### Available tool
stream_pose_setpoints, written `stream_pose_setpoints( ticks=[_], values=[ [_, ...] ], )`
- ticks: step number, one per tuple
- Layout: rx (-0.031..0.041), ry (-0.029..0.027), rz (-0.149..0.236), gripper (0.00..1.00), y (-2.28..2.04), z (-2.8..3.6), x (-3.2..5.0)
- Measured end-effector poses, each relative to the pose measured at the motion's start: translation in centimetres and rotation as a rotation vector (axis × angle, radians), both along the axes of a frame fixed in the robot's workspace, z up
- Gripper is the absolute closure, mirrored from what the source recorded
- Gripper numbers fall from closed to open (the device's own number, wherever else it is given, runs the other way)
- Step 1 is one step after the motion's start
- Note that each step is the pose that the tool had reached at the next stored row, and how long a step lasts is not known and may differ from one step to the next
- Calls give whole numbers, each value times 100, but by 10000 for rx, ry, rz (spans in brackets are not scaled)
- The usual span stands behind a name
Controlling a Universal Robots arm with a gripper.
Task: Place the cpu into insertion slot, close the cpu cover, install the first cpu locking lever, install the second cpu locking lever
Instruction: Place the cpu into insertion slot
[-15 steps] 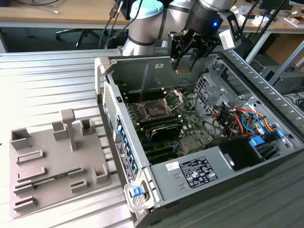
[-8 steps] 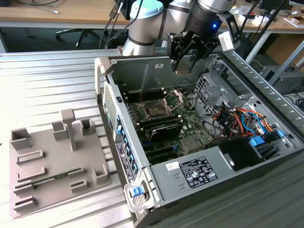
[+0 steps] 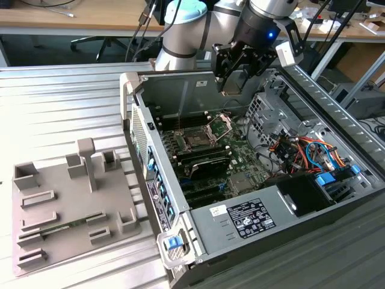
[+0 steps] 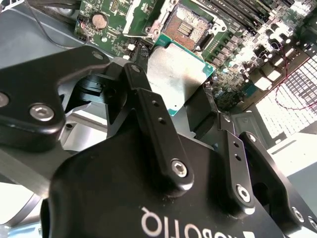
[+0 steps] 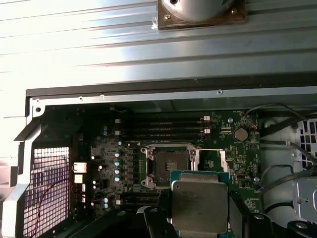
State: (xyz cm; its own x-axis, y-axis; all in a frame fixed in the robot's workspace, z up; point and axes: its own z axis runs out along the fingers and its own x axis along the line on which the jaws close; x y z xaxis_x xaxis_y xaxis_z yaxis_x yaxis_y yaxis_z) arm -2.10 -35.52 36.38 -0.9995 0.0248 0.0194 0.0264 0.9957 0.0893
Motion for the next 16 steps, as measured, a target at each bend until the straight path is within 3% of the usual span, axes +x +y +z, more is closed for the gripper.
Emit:
stream_pose_setpoints(
  ticks=[16],
  values=[
    [0, -1, 0, 45, -3, -58, 0]
  ],
)
